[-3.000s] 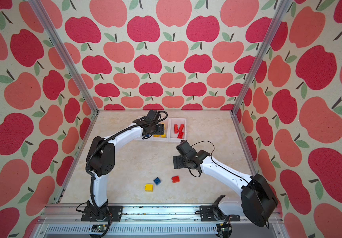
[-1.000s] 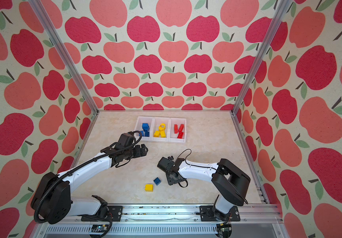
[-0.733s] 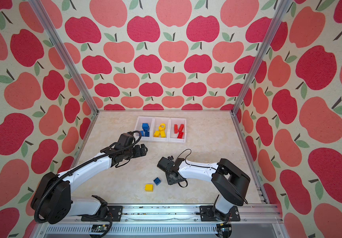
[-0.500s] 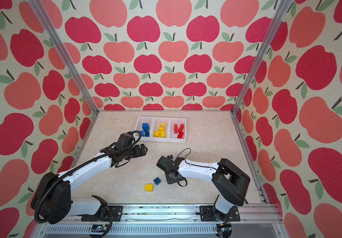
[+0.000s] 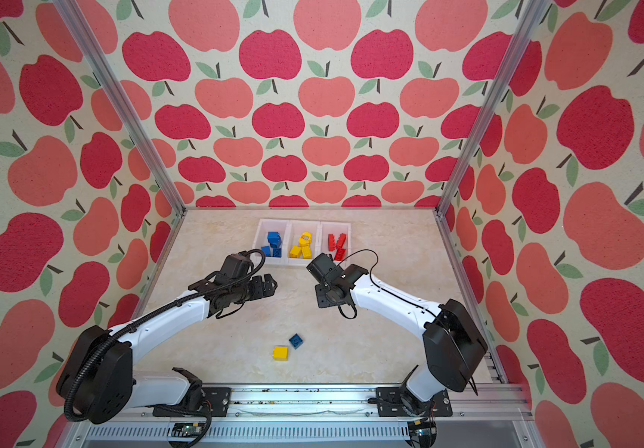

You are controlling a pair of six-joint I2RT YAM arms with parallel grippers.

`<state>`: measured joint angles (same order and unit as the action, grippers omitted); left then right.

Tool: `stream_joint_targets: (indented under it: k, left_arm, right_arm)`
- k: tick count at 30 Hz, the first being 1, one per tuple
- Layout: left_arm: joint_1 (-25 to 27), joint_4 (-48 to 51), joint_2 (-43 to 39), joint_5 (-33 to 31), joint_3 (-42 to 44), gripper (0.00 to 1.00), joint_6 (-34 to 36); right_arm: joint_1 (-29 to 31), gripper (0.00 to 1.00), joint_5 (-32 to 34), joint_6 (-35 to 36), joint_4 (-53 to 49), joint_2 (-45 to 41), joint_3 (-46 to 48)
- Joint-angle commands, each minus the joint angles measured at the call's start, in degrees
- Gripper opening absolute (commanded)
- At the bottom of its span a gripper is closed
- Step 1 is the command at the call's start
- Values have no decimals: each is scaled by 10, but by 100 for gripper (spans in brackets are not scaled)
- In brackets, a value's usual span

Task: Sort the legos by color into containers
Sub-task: 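Close the right gripper on the red brick and lift it, then carry the red brick with the right gripper over the red compartment and release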

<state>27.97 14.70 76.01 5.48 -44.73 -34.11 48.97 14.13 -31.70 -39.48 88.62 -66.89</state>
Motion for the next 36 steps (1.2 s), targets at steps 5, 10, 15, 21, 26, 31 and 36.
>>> stream_joint_targets:
  k: [5, 10, 15, 21, 26, 31, 36]
  left_arm:
    - [-4, 1, -18, 7, 9, 98, -10]
    - [-4, 6, -23, 4, 10, 99, -8]
    - [-4, 8, -31, 0, 13, 100, -8]
    - [-4, 12, -33, -4, 12, 99, -7]
    - [-4, 16, -37, -8, 10, 99, -7]
    - [-4, 21, -43, -12, 12, 99, -9]
    - [-5, 23, -43, -13, 11, 99, -9]
  right_arm:
    - [-59, 40, 21, 90, 23, 29, -79]
    - [-88, 40, 17, 116, 44, 69, -124]
    - [-112, 40, 8, 135, 60, 116, -169]
    - [-137, 40, -12, 155, 74, 188, -225]
    - [-149, 40, -29, 162, 76, 249, -272]
    - [-152, 40, -38, 160, 81, 288, -297]
    - [-159, 40, -44, 156, 85, 313, -309]
